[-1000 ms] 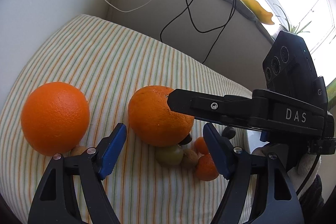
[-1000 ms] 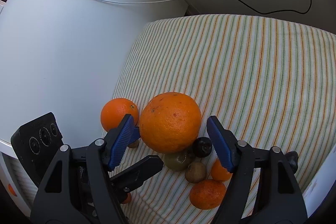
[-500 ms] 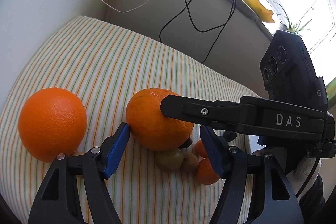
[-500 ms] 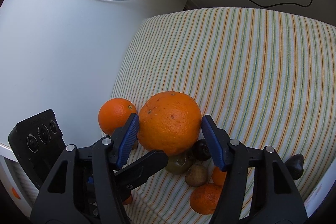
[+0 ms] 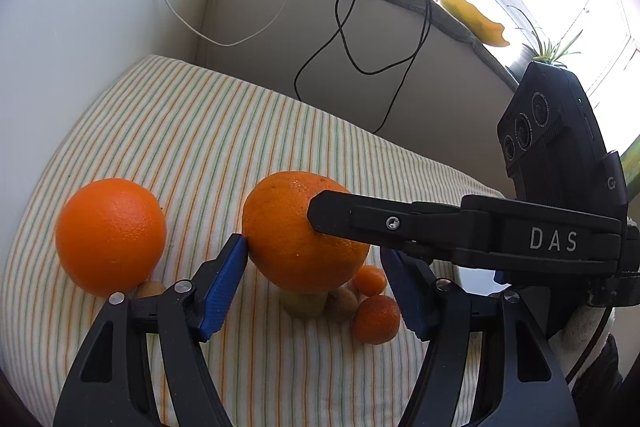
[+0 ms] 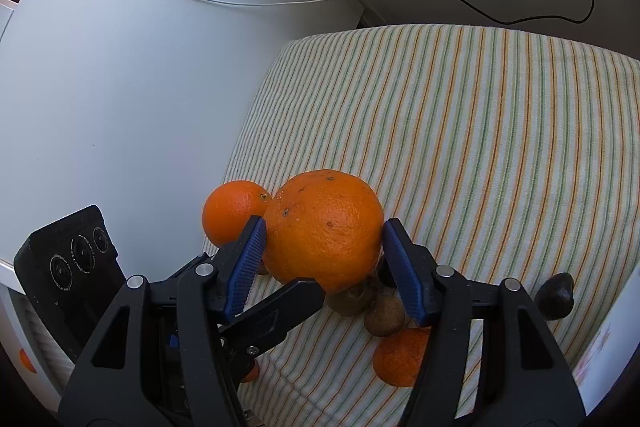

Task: Organize fruits
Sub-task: 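Carry the large orange with the right tool over the floral plate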

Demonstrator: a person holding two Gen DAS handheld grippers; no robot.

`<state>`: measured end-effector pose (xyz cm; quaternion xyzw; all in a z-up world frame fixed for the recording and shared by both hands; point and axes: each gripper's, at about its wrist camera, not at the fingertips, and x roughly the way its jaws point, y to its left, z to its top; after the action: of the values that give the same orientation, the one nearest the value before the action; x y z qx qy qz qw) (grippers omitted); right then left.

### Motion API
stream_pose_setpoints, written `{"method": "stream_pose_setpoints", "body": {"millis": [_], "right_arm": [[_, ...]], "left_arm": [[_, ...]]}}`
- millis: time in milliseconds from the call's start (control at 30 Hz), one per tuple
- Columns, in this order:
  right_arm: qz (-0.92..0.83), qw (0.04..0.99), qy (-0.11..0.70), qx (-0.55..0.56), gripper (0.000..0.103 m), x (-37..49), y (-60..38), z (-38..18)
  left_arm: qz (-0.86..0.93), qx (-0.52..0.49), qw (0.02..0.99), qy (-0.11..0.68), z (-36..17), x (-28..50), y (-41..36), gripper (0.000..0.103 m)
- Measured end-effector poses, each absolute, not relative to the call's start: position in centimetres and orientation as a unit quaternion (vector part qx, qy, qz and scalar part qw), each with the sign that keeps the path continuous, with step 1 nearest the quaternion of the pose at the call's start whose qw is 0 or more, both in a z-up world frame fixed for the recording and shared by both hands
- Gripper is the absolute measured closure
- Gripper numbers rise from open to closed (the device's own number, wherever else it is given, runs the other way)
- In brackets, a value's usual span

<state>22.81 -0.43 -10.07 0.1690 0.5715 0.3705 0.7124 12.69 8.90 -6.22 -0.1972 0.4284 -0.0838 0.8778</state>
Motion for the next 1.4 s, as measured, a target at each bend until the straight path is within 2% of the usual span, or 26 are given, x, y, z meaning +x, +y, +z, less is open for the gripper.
{"method": "stream_pose_setpoints", "body": {"millis": [467, 833, 1100, 1400], "right_arm": [[0.371, 0.733, 0.537, 0.191, 0.040, 19.1, -7.6, -5.8], [0.341, 0.756, 0.520, 0.206, 0.040, 16.1, -16.0, -4.3], [0.309, 0.769, 0.515, 0.219, 0.040, 14.6, -21.0, -4.2], [0.265, 0.776, 0.521, 0.237, 0.040, 16.3, -24.5, -6.8]], "left_arm": [[-0.112, -0.165, 0.894, 0.402, -2.5, 10.4, 3.6, 0.035], [-0.160, -0.147, 0.892, 0.398, -1.9, 9.6, -2.7, 0.035], [-0.194, -0.145, 0.882, 0.405, -2.5, 10.3, -7.3, 0.035], [-0.218, -0.143, 0.867, 0.424, -4.3, 12.3, -11.7, 0.035]]}}
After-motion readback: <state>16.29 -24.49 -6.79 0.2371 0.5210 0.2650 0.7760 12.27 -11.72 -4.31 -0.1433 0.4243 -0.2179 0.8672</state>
